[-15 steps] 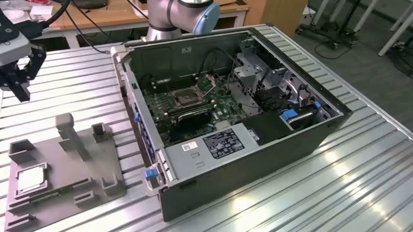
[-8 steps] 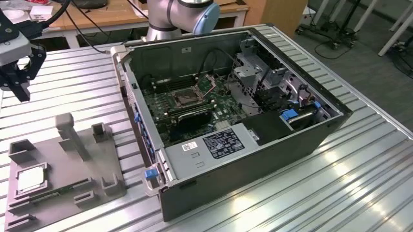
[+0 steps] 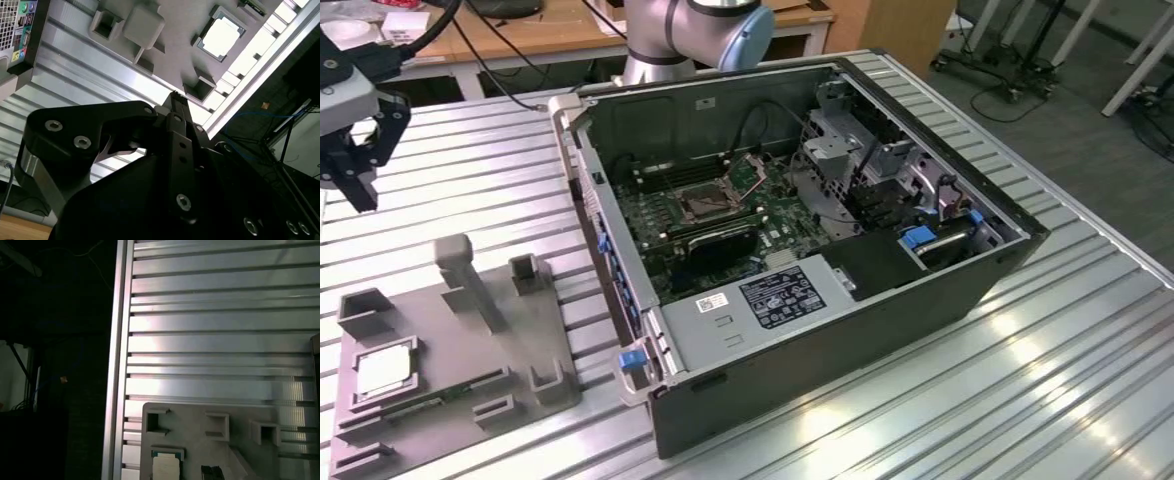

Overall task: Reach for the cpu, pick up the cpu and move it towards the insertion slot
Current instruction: 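Reach for the cpu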

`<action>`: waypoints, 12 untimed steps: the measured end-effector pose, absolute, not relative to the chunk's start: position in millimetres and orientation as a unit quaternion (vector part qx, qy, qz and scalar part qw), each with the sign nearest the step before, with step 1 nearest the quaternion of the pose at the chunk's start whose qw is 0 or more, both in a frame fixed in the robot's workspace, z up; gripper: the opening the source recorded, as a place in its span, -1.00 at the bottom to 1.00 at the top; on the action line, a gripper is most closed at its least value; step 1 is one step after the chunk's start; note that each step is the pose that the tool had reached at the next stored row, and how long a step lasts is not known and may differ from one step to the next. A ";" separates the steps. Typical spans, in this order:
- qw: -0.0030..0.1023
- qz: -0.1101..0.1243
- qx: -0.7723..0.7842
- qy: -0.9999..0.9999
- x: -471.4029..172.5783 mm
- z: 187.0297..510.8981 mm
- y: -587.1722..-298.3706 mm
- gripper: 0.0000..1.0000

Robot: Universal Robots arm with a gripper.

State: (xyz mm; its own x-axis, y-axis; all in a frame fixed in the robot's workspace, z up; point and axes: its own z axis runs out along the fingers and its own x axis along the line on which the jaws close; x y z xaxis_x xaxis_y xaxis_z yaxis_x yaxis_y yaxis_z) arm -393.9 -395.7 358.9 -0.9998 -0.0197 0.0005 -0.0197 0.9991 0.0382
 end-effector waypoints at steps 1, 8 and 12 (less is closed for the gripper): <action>0.000 -0.019 0.010 -1.000 -395.8 358.8 -395.7 -0.79; 0.000 -0.019 0.010 -1.000 -412.3 357.7 -395.7 -0.79; 0.000 -0.019 0.010 -1.000 -416.9 357.1 -395.8 -0.79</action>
State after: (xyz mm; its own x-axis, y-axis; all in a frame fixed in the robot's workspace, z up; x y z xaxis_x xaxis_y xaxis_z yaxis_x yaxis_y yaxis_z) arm -416.9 -395.8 357.1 -0.9998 -0.0205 0.0004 -0.0205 0.9991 0.0383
